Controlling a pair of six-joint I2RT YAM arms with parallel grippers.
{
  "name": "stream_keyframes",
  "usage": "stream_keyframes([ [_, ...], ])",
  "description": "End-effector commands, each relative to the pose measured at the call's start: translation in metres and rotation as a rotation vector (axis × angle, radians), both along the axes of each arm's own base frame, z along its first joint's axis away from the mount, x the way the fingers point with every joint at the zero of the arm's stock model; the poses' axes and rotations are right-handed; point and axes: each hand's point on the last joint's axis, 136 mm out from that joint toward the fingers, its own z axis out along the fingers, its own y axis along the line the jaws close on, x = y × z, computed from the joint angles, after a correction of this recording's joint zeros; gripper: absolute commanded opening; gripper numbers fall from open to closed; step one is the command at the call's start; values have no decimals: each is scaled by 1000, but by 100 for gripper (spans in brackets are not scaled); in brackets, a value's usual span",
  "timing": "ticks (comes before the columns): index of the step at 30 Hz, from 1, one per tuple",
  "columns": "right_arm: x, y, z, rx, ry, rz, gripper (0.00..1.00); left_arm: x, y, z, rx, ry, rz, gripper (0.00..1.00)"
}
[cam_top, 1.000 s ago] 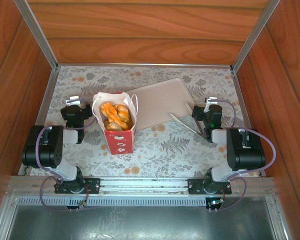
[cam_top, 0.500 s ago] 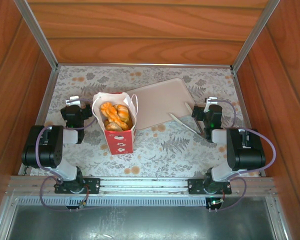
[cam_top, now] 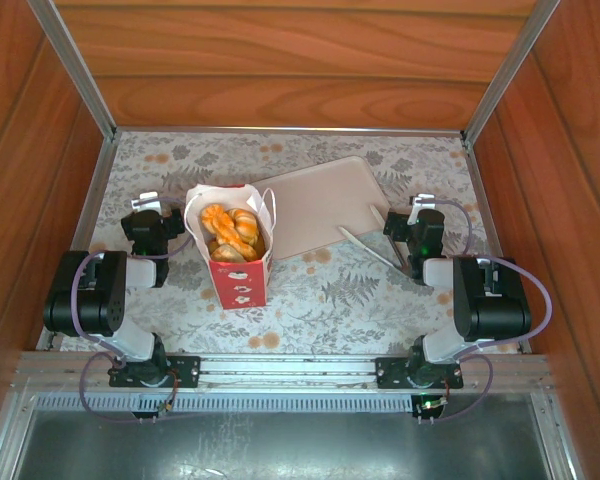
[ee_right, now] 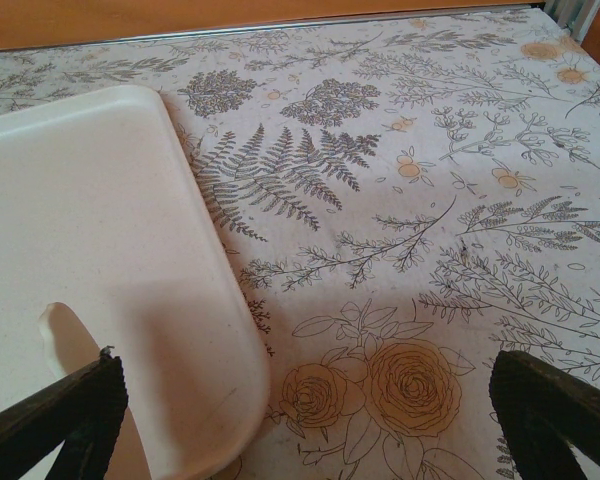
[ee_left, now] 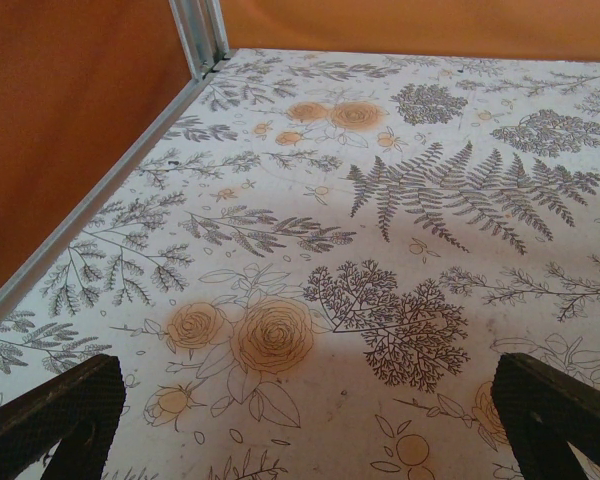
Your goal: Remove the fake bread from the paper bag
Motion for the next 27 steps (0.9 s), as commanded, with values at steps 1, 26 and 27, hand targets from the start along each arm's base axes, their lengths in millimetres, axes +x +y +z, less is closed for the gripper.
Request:
stream_keyframes([
  [1,4,0,10,0,-23,8,100,0,0,1,-2,-12,8,100],
  [26,-29,-25,63,84,33,-197,100,-62,34,110,-165,-266,231,100],
  [27,-33,-26,67,102,43,-213,100,-69,34,118,-193,-260,244,100],
])
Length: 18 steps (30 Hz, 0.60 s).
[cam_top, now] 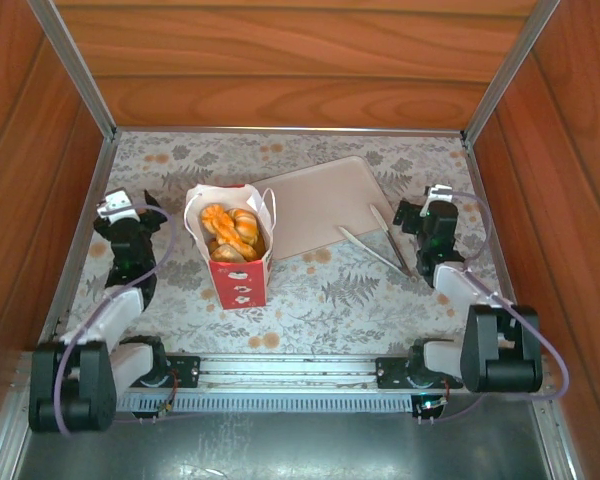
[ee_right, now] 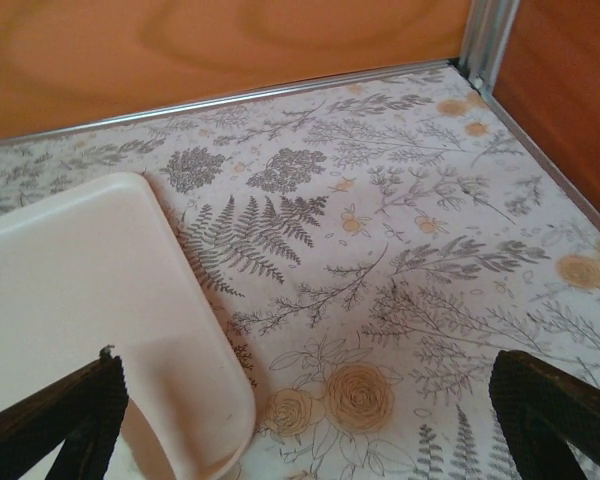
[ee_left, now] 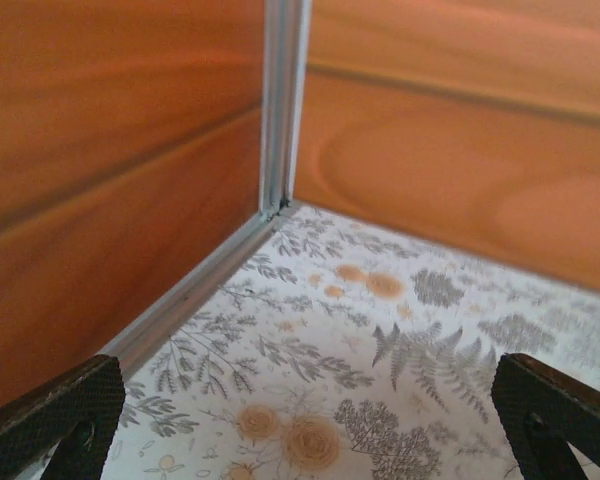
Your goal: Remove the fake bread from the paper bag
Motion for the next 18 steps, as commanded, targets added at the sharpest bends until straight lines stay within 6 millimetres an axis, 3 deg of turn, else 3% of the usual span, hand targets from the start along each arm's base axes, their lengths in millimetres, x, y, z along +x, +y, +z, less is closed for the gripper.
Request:
stream_keyframes([
  [1,-18,-11,-2,73,91,-99,100,-23,7,7,-131,58,65,100],
  [8,-41,-5,11,173,168,-122,100,-75,-3,65,-370,27,57,100],
  [11,-46,-1,15,217,188,-126,100,-93,-12,77,-432,72,27,100],
  [14,-48,2,18,251,199,-126,100,-104,-32,90,-515,89,-69,100],
  [18,-49,3,20,277,233,-143,100,-110,-65,122,-607,84,-252,100],
])
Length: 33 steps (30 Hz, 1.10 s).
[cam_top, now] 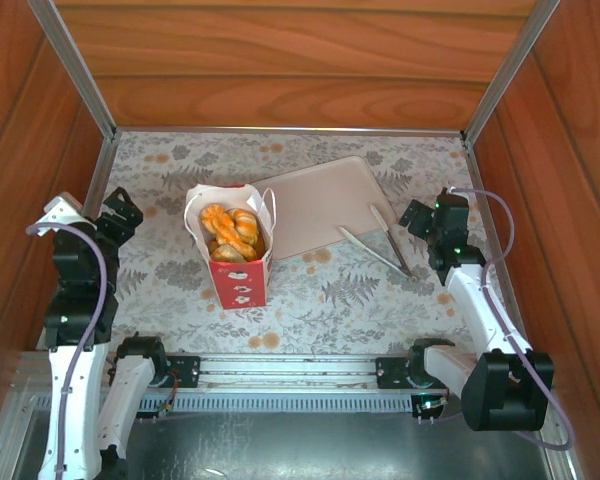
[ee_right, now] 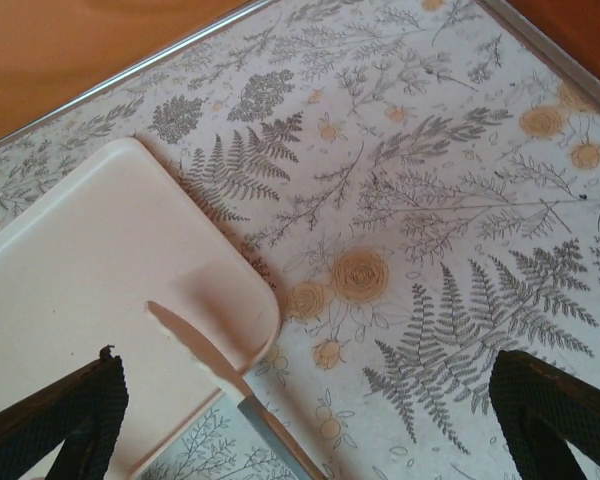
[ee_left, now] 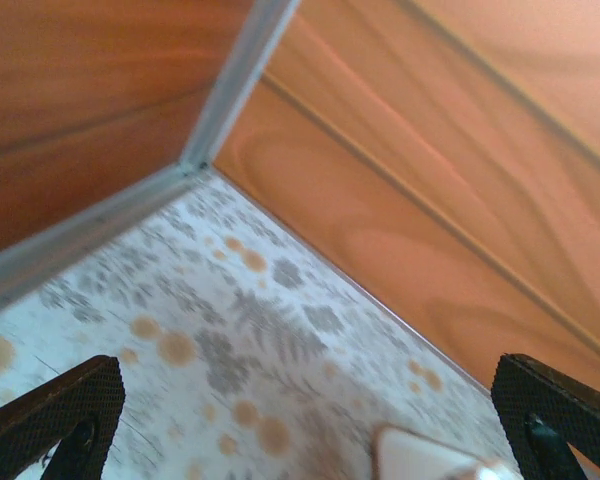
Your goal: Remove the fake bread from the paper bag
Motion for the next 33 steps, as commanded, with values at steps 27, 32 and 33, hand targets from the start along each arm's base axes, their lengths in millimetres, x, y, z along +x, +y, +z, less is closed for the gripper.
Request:
stream_keyframes([
  [27,-8,-1,-16,74,150,-81,100,-10,-123,0,-58,249,-485,100],
  [32,-9,-1,-9,80,127,-84,100,-16,-129,-30,-82,384,-494,100],
  [33,-9,-1,-8,81,121,-85,100,-17,-131,-36,-87,409,-499,100],
])
